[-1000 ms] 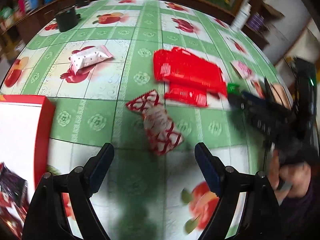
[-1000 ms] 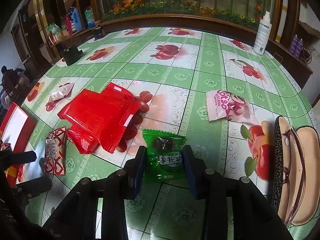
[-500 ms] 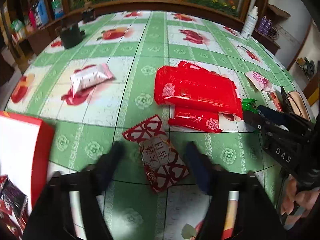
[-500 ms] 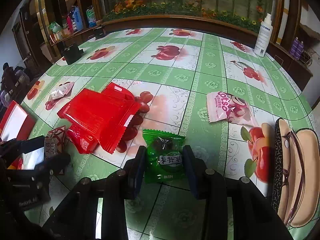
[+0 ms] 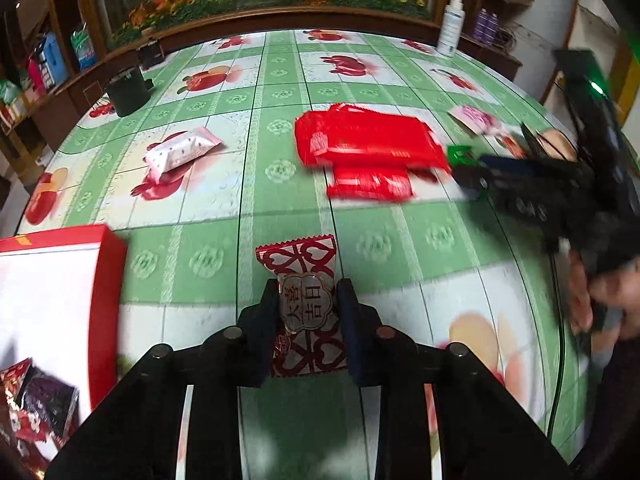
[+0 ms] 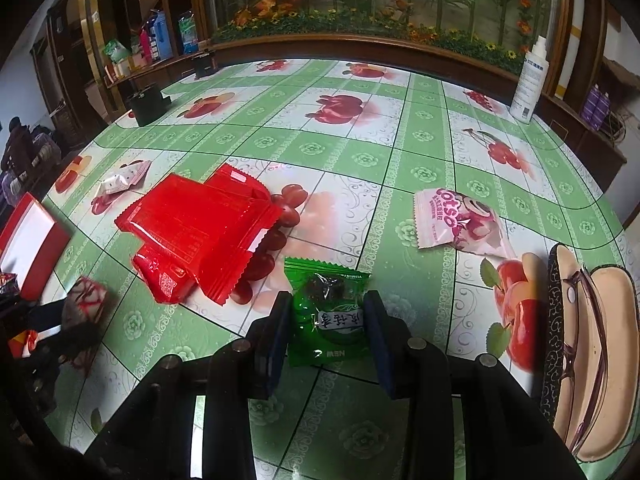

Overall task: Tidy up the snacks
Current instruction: 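Carry both held packets over the white tray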

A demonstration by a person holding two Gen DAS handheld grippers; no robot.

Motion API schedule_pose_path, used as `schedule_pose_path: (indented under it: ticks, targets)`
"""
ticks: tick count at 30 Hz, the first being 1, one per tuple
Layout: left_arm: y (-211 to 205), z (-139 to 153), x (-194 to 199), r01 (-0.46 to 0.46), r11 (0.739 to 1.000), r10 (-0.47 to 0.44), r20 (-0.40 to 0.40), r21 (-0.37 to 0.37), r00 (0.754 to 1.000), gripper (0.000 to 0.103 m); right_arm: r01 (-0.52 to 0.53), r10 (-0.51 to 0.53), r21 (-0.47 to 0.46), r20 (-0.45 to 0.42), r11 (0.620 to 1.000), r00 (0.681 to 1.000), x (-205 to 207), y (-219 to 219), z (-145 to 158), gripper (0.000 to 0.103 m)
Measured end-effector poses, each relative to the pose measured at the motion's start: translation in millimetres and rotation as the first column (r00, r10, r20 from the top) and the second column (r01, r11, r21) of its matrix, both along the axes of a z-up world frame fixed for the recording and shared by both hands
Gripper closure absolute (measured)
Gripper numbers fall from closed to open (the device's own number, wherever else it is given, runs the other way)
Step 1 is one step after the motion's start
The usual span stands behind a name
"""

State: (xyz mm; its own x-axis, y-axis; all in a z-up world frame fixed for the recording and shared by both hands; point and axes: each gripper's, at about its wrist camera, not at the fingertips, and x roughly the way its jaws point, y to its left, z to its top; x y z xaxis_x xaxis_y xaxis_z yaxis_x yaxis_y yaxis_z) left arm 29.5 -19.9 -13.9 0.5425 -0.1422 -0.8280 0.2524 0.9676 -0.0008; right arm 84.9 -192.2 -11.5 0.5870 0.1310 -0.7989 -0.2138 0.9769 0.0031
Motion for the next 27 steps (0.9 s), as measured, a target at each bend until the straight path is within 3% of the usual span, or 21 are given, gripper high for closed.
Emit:
schedule_pose_path:
  ticks: [12,17,21,27]
  targets:
    - [29,17,-74,0.064,0.994,-0.064,0.009,-0.083,0.998,0.078,0.048,-0.049,0.059,0.016,0.997,0.999,-9,-12,0,0.066]
    - [46,23,-92,0.068,0.993,-0.066,0.028,-0.096,0.997,0.078,0.135,-0.137,0.147,0.001,0.980,0.991,-28,-25,2,0.068]
    - [65,28,-103,0.058,0.992,-0.053,0.046,-0.110,0.998,0.078,0.176,-0.173,0.283,-0.036,0.943,0.984,-51,-35,5,0.068]
    - [106,39,-117,0.003,0.991,0.009,0.090,-0.137,0.996,0.078,0.160,-0.161,0.436,-0.033,0.886,0.986,-93,-27,11,0.069]
